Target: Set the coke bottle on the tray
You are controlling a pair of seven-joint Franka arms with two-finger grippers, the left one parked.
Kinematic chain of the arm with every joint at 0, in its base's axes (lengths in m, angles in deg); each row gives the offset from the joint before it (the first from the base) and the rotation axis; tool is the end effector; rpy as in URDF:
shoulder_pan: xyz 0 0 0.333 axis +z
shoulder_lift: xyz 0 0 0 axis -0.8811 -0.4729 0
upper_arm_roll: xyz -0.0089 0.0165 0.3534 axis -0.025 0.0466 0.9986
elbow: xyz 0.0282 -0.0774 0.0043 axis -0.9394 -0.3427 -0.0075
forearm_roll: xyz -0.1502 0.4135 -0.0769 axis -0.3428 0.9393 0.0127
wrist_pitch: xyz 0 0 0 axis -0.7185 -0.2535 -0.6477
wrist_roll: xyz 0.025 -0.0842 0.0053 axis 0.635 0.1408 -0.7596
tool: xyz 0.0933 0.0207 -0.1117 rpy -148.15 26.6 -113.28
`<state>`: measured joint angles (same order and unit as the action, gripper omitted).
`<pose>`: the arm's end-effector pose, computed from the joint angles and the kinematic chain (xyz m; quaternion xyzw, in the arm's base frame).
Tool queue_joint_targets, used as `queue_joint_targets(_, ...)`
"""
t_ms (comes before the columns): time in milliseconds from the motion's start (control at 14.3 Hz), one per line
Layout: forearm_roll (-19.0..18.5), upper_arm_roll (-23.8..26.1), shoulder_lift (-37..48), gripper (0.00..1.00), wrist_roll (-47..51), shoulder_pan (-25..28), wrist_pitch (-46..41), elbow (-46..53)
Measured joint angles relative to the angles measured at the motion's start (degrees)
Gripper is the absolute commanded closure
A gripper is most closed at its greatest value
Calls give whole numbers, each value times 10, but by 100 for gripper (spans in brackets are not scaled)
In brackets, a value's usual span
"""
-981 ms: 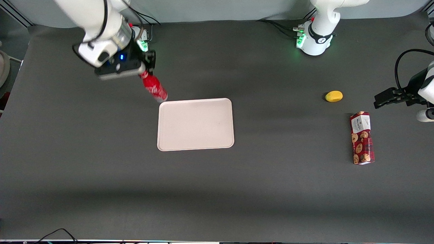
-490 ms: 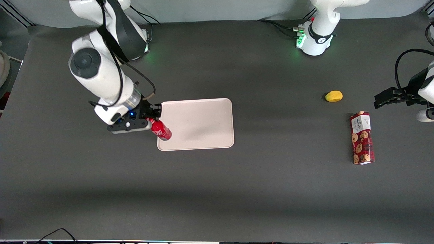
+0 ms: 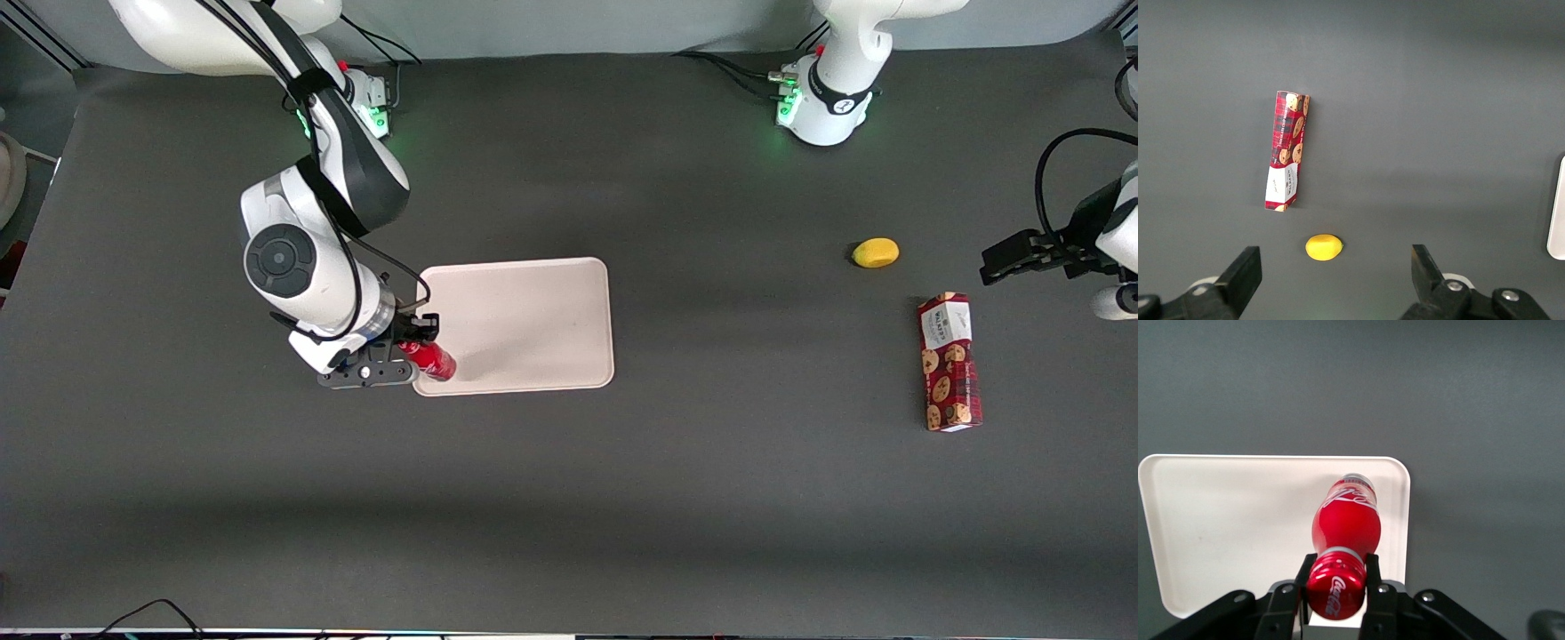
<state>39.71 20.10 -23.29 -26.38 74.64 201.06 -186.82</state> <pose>0.6357 0.2832 0.3342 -0.9987 -0.0166 0.0445 0.0178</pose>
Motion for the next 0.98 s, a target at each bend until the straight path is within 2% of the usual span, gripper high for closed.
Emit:
queue_joint_targets(280, 0, -1, 0, 100, 0, 0, 61, -60)
queue_joint_targets(490, -5, -1, 0, 100, 0, 0, 72, -73)
queue_joint_targets(561, -6, -1, 0, 61, 0, 0, 72, -74)
queue_joint_targets(631, -6, -2, 0, 1, 0, 0, 72, -75)
queue_joint_targets(981, -6, -12, 0, 0, 0, -2, 71, -75)
